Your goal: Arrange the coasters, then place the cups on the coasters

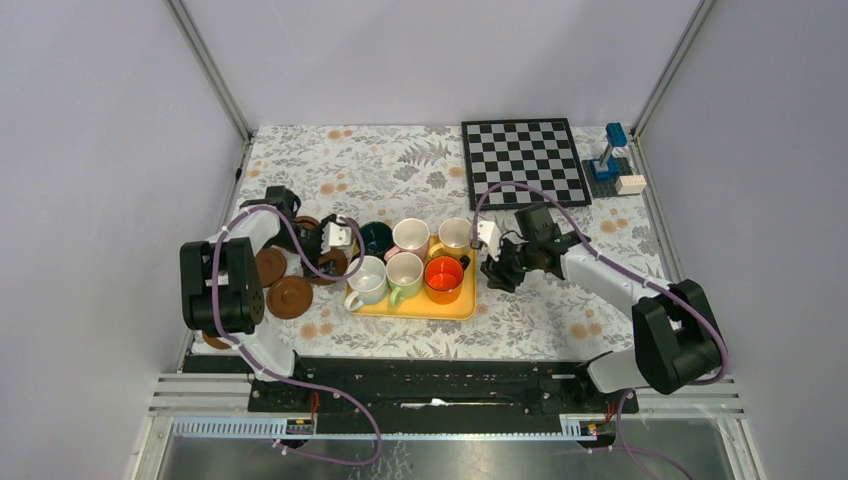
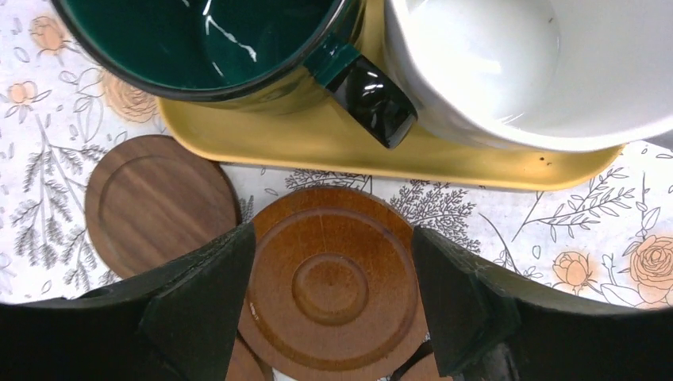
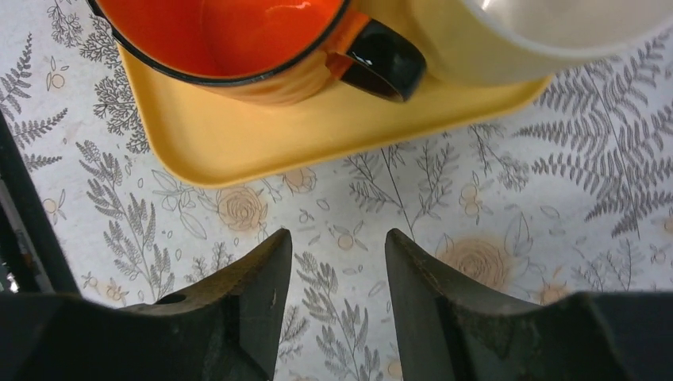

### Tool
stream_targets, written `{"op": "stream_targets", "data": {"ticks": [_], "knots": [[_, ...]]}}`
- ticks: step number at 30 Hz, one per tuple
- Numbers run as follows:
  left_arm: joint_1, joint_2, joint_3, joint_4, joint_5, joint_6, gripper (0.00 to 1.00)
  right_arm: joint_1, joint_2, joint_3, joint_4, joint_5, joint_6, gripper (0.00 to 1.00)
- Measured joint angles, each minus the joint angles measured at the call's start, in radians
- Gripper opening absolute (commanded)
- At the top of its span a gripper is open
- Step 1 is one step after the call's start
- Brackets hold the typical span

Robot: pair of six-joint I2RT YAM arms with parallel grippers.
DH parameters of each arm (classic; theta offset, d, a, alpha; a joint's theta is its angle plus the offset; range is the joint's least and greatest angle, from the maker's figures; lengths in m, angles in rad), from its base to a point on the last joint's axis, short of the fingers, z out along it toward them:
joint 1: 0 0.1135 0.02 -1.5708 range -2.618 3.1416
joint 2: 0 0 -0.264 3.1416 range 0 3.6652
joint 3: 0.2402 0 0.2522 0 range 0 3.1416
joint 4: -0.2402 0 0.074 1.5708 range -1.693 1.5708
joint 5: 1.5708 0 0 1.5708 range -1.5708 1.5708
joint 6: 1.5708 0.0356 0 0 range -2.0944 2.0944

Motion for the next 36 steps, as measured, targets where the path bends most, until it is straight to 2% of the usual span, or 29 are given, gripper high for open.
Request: {"op": "stream_targets", "data": {"ticks": [8, 15, 36], "knots": [[0.010, -0.025, -0.002, -0.006, 0.018, -0.012, 0.79, 0.066, 0.036, -0.070, 0.207, -0.023, -0.052, 0.48], [0.018, -0.029, -0.006, 0.001, 0.022, -0.038, 0.79, 0.105, 0.092, -0.071, 0.286, -0.038, -0.111, 0.47], [0.054, -0.091, -0.011, 0.003, 0.028, -0.081, 0.81, 0.134, 0.241, -0.014, 0.285, -0.009, -0.309, 0.41]]}}
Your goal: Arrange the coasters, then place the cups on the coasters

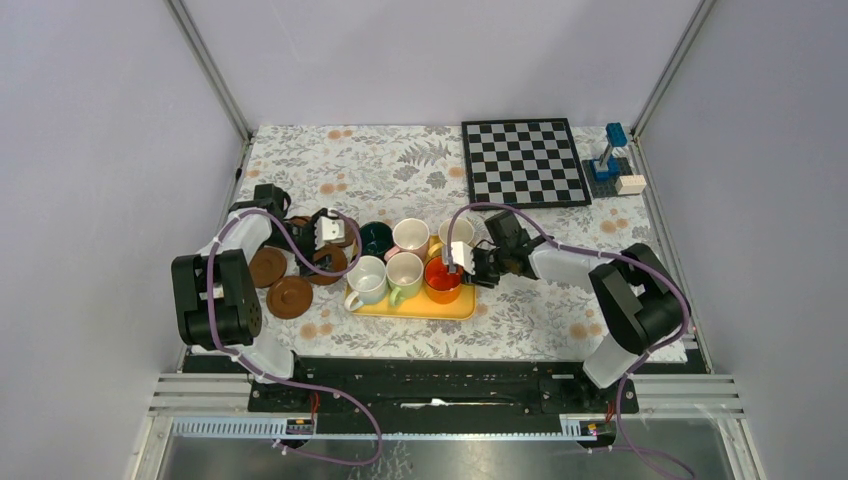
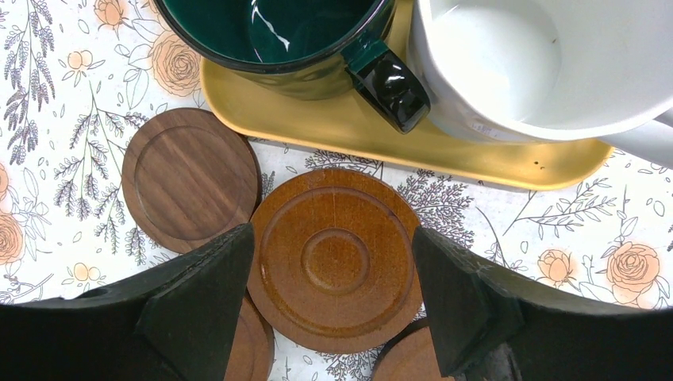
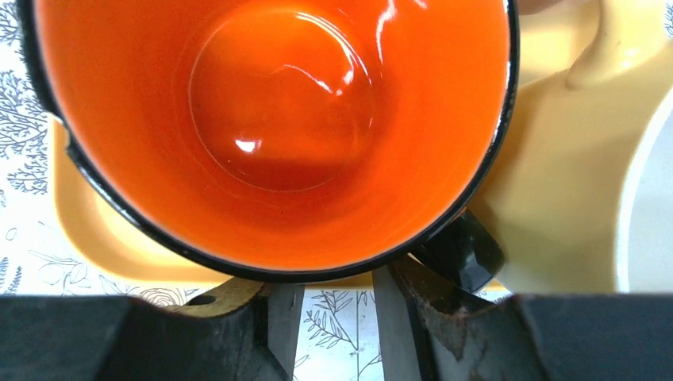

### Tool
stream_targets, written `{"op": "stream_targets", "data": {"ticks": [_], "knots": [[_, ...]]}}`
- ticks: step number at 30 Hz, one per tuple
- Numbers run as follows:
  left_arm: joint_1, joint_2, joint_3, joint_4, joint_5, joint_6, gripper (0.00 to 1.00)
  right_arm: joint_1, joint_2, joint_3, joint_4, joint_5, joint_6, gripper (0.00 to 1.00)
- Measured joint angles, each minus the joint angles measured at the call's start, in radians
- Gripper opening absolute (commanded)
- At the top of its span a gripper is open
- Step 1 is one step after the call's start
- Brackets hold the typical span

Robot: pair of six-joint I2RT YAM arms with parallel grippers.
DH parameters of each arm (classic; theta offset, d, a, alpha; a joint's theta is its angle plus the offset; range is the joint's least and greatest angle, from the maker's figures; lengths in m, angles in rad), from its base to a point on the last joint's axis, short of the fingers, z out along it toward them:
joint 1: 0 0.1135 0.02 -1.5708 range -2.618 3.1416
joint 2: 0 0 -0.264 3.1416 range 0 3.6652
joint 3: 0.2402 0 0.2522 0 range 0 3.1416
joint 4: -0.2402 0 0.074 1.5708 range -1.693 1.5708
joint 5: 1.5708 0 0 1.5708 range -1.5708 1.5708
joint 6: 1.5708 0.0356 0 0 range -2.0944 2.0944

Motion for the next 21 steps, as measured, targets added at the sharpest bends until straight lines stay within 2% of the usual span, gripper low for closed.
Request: {"op": "stream_targets", "data": {"ticks": [11, 16, 21], "knots": [[0.000, -0.001, -0.001, 0.000, 0.000, 0.000, 0.81, -0.015, 0.004, 0.004, 0.005, 0.025, -0.026, 0.40], [0.000, -0.001, -0.001, 0.000, 0.000, 0.000, 0.82, -0.076, -0.020, 0.003, 0.022, 0.023, -0.067, 0.39], [0.000, -0.001, -0.001, 0.000, -0.001, 0.000, 0.82, -0.162, -0.038, -0.031, -0.043, 0.108, -0.121, 0.38]]}}
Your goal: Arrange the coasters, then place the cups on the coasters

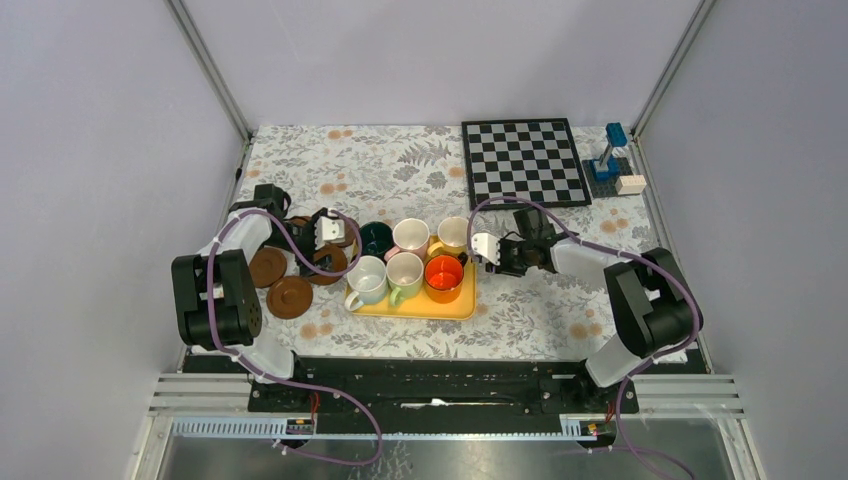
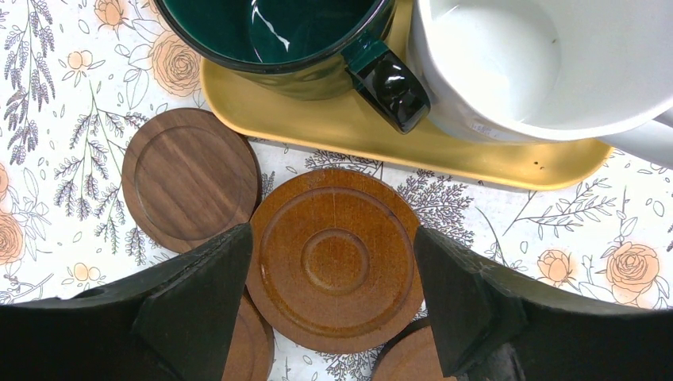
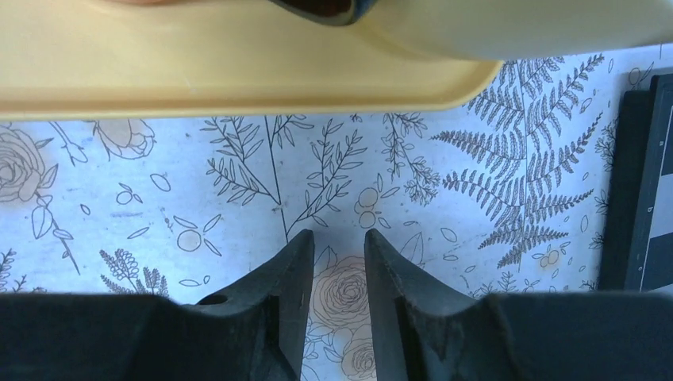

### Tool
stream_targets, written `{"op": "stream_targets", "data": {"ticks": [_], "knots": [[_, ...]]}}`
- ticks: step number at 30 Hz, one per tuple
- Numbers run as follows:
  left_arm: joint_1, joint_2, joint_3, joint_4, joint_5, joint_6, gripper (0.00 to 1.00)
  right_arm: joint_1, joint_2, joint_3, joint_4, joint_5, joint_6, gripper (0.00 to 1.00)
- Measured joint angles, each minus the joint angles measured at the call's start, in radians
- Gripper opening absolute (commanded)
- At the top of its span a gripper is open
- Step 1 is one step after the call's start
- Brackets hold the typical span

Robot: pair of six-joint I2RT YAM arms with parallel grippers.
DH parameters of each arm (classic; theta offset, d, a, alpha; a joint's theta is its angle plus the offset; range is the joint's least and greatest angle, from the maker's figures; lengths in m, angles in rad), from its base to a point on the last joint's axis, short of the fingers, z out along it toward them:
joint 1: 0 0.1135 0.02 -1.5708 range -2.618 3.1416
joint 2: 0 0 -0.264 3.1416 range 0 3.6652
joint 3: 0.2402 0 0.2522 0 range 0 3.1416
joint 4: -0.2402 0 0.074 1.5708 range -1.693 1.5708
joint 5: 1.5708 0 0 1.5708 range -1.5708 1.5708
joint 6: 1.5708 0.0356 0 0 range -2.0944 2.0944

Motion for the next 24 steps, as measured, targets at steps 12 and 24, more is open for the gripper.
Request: {"op": "stream_targets", "data": {"ticks": [12, 24], "knots": [[0.004, 0.000, 0.010, 0.000, 0.015, -0.082, 0.81, -0.010, -0.058, 0.030, -0.117, -0.006, 0.356, 0.49], [0.061, 0.000, 0.023, -0.005, 0.055, -0.126, 0.81, -0.010, -0.157, 0.043, -0.127, -0.005, 1.081, 0.31]]}}
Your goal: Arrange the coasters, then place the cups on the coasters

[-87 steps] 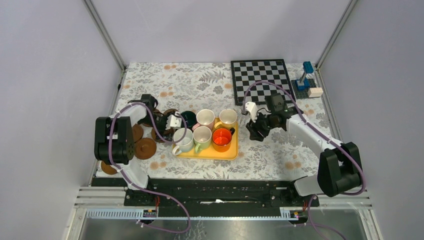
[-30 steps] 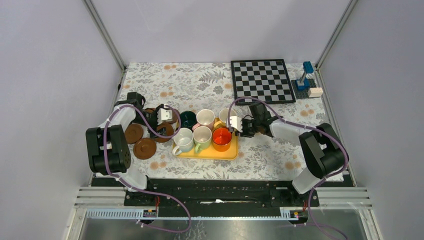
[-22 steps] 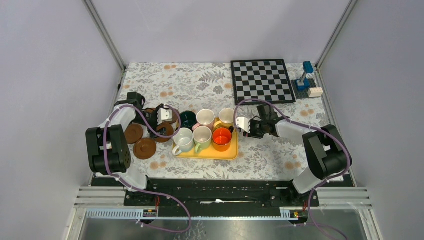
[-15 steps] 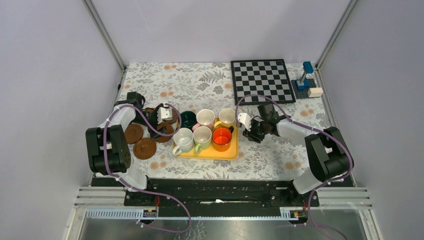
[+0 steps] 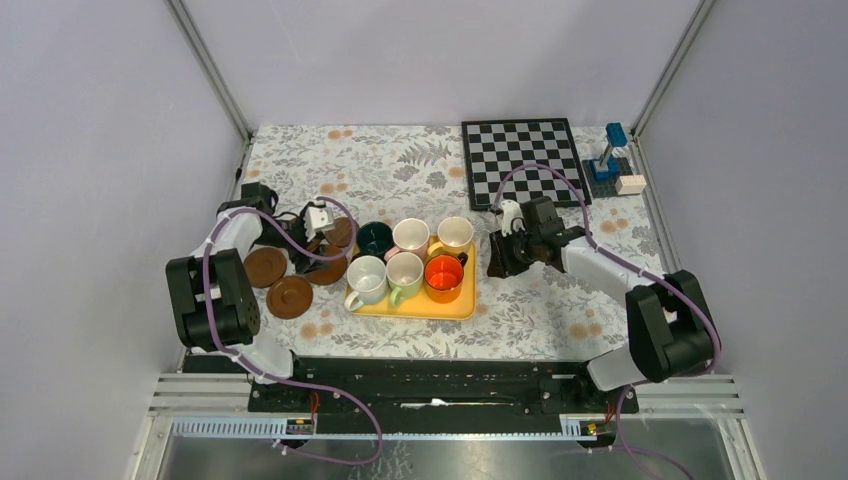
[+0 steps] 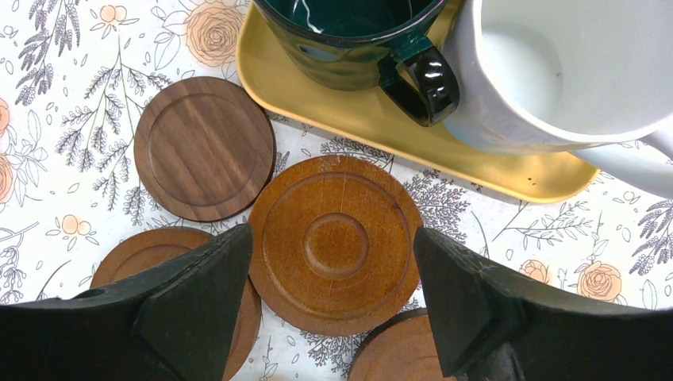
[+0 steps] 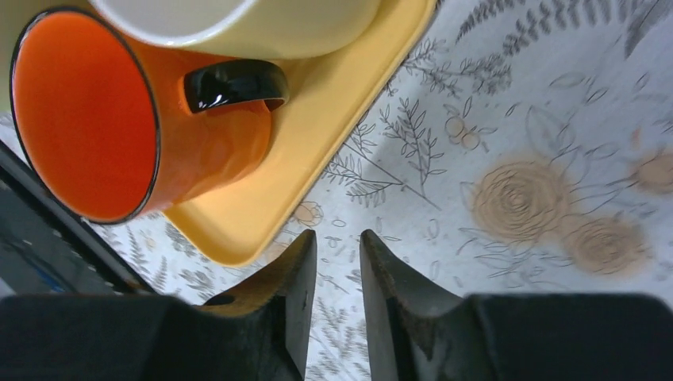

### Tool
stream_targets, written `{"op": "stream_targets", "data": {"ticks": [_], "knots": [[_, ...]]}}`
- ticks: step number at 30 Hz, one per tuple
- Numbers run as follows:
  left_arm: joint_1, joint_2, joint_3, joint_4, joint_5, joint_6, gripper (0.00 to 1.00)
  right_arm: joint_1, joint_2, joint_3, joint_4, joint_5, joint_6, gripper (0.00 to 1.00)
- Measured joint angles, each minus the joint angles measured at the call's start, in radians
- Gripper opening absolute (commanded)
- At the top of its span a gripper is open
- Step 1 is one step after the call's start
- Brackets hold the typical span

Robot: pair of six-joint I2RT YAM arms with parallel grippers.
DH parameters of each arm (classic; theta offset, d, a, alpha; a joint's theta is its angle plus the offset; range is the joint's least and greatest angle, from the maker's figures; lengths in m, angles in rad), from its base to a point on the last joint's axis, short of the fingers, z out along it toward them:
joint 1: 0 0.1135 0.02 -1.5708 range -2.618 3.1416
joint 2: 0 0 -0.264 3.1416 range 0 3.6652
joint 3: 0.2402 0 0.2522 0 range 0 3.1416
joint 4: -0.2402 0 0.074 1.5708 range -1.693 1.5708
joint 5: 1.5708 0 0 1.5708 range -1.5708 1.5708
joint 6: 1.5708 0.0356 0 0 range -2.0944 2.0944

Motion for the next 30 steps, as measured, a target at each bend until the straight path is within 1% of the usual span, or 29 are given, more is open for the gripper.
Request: {"op": "stream_targets", "data": {"ticks": [5, 8, 10, 13, 24, 26, 30], "knots": [[0.002, -0.003, -0.002, 0.006, 0.013, 0.001, 0.81, 0.003, 0.066, 0.007, 0.000, 0.003, 0.202, 0.29], [0.002, -0.020, -0.013, 0.016, 0.014, 0.005, 0.81, 0.009, 0.093, 0.024, 0.001, 0.005, 0.265, 0.32], [0.003, -0.032, -0.024, 0.019, 0.014, 0.008, 0.81, 0.017, 0.121, 0.050, 0.002, 0.008, 0.293, 0.33], [0.004, -0.042, -0.037, 0.019, 0.013, 0.019, 0.81, 0.031, 0.172, 0.087, 0.010, 0.012, 0.328, 0.30], [0.027, -0.064, -0.064, 0.024, 0.013, 0.038, 0.81, 0.043, 0.314, 0.159, 0.014, 0.030, 0.395, 0.28], [0.030, -0.064, -0.069, 0.024, 0.013, 0.042, 0.81, 0.051, 0.330, 0.172, 0.010, 0.032, 0.405, 0.25], [0.036, -0.064, -0.079, 0.035, 0.014, 0.043, 0.81, 0.059, 0.350, 0.190, -0.004, 0.048, 0.429, 0.11]]}}
